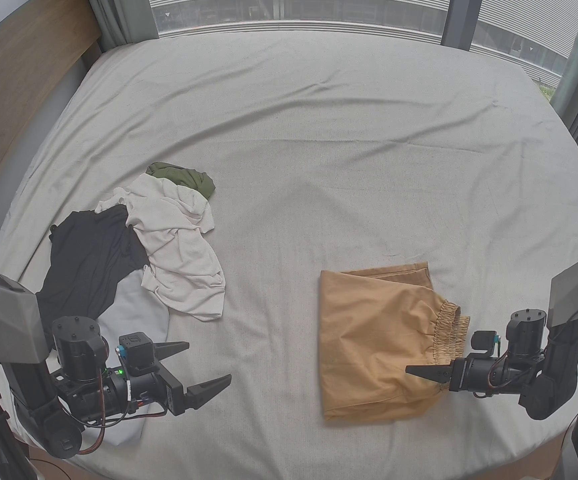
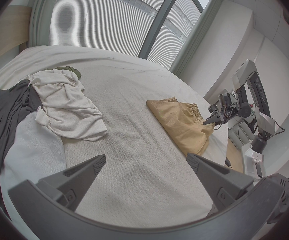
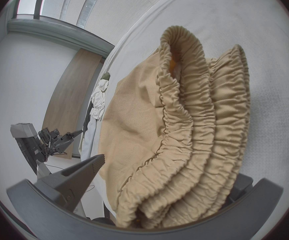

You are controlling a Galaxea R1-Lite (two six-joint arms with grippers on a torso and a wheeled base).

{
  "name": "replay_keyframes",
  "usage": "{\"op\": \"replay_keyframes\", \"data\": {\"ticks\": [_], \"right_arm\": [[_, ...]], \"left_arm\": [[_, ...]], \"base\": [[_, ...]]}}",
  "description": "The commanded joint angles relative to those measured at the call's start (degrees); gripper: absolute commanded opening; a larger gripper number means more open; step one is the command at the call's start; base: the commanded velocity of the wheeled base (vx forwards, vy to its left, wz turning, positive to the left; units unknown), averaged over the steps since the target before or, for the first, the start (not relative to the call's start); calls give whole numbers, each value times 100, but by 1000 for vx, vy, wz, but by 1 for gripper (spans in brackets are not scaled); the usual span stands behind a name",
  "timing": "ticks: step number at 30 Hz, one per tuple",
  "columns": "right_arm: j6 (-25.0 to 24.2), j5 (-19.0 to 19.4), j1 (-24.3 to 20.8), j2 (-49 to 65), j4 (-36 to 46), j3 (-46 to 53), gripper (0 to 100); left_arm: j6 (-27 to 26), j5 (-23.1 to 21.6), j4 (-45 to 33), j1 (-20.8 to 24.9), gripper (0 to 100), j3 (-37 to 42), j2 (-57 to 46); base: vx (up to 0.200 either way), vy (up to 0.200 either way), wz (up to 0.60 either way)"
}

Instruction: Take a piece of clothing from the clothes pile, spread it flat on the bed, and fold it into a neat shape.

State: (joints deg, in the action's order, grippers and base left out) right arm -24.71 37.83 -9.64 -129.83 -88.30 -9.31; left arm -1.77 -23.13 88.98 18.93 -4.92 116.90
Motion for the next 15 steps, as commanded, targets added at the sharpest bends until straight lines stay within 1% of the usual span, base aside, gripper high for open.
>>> {"op": "replay_keyframes", "data": {"ticks": [1,7,8,14,15], "right_arm": [[-25,-3,-90,-104,-3,-62,100],[-43,-3,-108,-165,-3,-106,100],[-43,-3,-117,-165,-3,-106,0],[-60,5,-143,-183,-3,-97,0],[-95,93,-143,-139,-3,-62,0]], "left_arm": [[1,1,14,5,100,0,-18],[1,1,14,5,100,0,-9],[1,1,14,5,100,0,-9],[1,1,14,5,100,18,-9],[1,1,14,-4,100,18,-9]], "base": [[0,0,0],[0,0,0],[0,0,0],[0,0,0],[0,0,0]]}}
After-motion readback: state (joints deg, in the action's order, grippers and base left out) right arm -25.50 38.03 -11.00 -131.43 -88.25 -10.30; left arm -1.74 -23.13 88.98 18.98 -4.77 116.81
